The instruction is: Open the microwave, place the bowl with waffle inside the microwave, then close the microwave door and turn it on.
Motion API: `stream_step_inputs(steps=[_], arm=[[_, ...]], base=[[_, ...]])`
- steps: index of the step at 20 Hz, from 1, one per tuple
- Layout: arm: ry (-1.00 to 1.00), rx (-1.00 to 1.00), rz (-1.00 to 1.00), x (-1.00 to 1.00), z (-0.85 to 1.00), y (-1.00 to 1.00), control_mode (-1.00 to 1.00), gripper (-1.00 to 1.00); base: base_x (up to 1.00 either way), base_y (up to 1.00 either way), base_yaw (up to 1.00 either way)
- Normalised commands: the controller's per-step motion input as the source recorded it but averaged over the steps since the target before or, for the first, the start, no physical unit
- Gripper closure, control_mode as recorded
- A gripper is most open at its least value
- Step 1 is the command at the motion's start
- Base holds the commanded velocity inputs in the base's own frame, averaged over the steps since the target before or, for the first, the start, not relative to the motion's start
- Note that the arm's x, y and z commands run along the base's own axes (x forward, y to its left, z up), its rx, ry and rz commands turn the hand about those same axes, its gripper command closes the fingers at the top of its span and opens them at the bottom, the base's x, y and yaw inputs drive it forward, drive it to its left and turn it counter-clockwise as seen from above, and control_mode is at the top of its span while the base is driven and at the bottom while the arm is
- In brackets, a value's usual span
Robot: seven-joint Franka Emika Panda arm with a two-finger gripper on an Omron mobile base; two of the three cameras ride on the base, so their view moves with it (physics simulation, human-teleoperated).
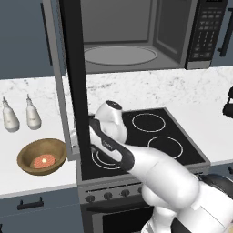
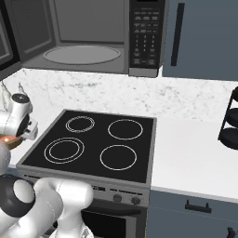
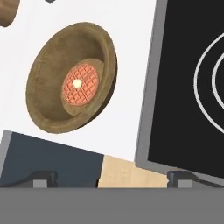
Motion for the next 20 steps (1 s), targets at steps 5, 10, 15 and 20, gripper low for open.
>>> stream_step_inputs(steps=[5,10,15,20], arm=[[0.00,0.00,0.00,0.49,-0.34,0.29,-1.00,-1.00],[0.00,0.00,0.00,0.31,-0.25,0.26,-1.00,-1.00],[0.00,-0.01,0.00,0.25,-0.35,0.46,-1.00,-1.00],[0.00,0.00,0.00,0.28,-0.28,0.35,-1.00,-1.00]], base=[[0.00,0.00,0.00],[0.00,0.00,0.00],[0.00,0.00,0.00],[0.00,0.00,0.00]])
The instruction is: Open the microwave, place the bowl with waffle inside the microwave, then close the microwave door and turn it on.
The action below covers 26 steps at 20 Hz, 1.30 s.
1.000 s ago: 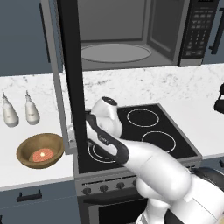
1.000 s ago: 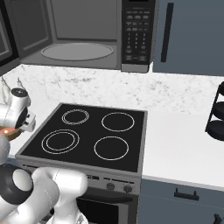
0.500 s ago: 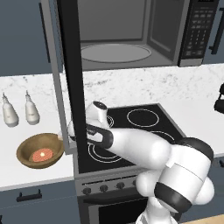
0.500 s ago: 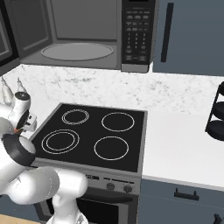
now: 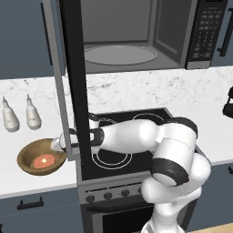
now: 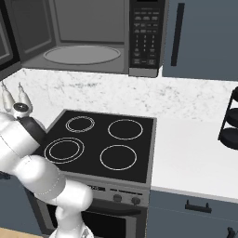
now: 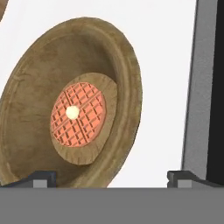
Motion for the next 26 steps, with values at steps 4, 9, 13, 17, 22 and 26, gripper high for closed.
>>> stream_step_inputs(steps=[4,9,13,17,22,26], arm=[[0.00,0.00,0.00,0.23,-0.18,0.23,-1.00,-1.00],[0.00,0.00,0.00,0.05,-0.17,0.16,-1.00,-1.00],[0.00,0.00,0.00,0.00,-0.26,0.17,-1.00,-1.00],[0.00,-0.01,0.00,0.00,-0.15,0.12,-1.00,-1.00],[0.00,0.00,0.00,0.00,0.00,0.00,-1.00,-1.00],[0.00,0.00,0.00,0.00,0.00,0.00,-1.00,1.00]], base=[[0.00,0.00,0.00],[0.00,0.00,0.00],[0.00,0.00,0.00],[0.00,0.00,0.00],[0.00,0.00,0.00],[0.00,0.00,0.00]])
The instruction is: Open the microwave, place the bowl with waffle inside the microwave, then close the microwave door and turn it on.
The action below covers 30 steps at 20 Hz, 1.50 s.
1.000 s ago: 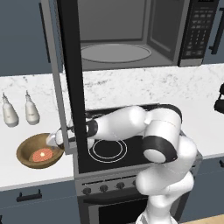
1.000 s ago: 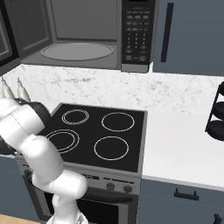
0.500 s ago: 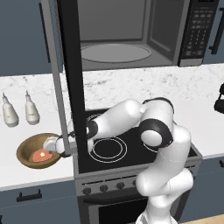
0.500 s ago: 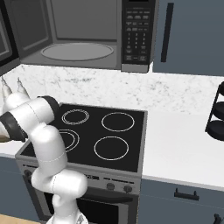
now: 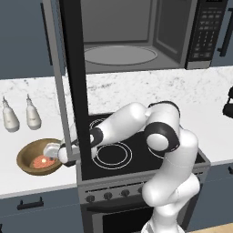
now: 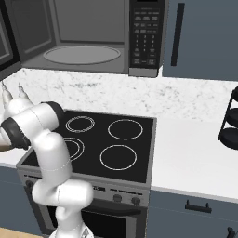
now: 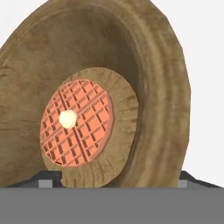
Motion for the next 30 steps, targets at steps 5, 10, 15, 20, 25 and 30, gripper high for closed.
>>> stream_step_inputs(steps=[5,10,15,20,25,30], arm=[[0.00,0.00,0.00,0.00,0.00,0.00,-1.00,1.00],[0.00,0.00,0.00,0.00,0.00,0.00,-1.00,1.00],[0.00,0.00,-0.08,-0.01,0.37,-0.20,-1.00,1.00],[0.00,0.00,-0.25,-0.05,0.87,-0.53,-1.00,1.00],[0.04,0.00,-0.43,0.00,0.70,-0.84,-1.00,1.00],[0.07,0.02,-0.39,-0.10,0.73,-1.00,-1.00,1.00]], base=[[0.00,0.00,0.00],[0.00,0.00,0.00],[0.00,0.00,0.00],[0.00,0.00,0.00],[0.00,0.00,0.00],[0.00,0.00,0.00]])
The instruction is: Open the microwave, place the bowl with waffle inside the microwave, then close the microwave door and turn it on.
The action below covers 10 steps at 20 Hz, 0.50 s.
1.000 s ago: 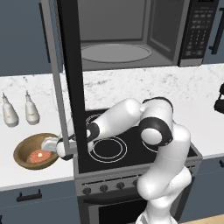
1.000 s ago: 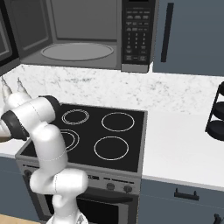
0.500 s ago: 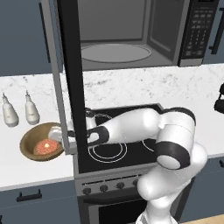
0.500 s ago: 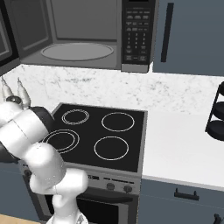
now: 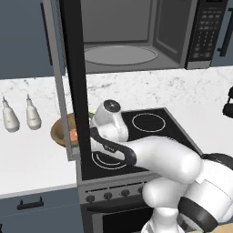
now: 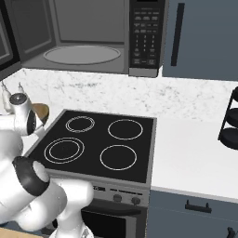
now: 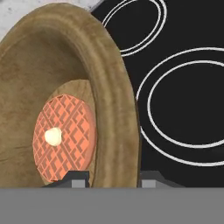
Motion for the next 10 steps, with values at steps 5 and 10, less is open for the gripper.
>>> stream_step_inputs(steps=[5,10], arm=[[0.06,0.03,-0.40,-0.17,0.81,-0.96,-1.00,1.00],[0.03,0.05,-0.36,-0.71,0.73,-0.87,-1.00,1.00]], base=[[0.00,0.00,0.00],[0.00,0.00,0.00]])
